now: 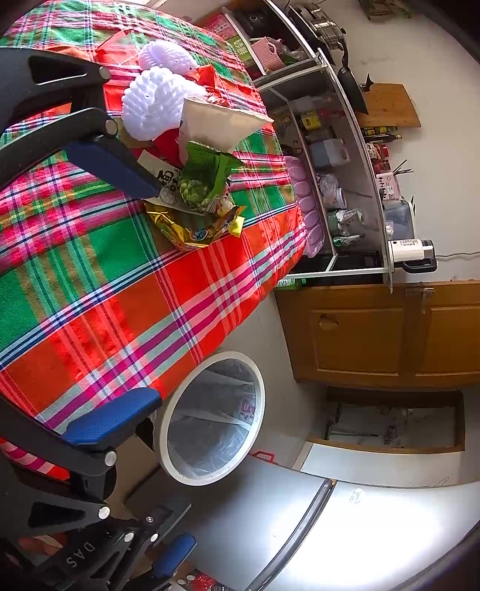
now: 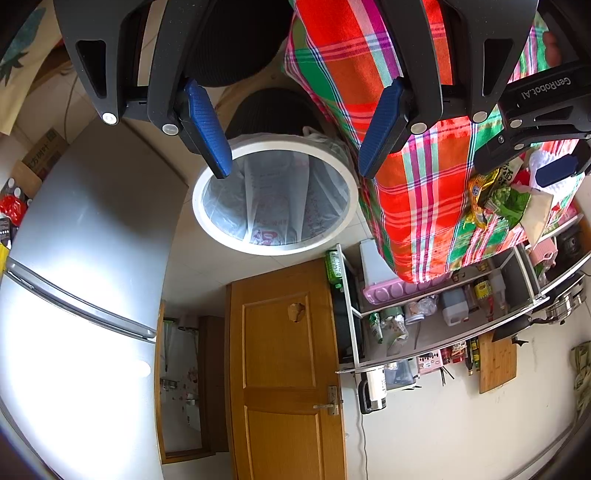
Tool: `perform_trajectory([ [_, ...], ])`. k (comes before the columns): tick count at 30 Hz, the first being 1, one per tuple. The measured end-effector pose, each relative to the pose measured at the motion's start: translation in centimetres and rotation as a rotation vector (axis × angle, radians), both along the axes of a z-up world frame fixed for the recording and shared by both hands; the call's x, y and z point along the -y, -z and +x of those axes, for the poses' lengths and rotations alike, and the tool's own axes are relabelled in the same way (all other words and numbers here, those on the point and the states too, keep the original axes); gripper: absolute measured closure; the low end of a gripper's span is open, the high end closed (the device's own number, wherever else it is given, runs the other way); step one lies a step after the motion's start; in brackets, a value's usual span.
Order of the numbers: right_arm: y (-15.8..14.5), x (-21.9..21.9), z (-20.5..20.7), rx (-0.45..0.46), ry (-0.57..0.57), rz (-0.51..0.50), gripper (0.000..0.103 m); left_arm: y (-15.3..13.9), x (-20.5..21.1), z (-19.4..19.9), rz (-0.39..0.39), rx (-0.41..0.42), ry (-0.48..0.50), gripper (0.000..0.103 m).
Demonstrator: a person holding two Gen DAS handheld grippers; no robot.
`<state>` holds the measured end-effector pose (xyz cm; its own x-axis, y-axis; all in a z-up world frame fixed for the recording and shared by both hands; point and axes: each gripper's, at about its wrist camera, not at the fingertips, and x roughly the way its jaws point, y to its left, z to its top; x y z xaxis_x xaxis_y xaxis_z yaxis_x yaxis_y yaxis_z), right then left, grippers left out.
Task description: Collect trash
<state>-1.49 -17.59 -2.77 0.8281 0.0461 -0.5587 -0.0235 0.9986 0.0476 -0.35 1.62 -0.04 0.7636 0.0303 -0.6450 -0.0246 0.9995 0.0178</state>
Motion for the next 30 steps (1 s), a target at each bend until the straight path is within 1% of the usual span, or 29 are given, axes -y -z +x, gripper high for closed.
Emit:
perform_trajectory([
  [30,-0.14,0.07,-0.15,0.001,0.002,-0.002,0.032,-0.11,-0.12,-0.11,0.003,0.002,-0.007,0.000],
])
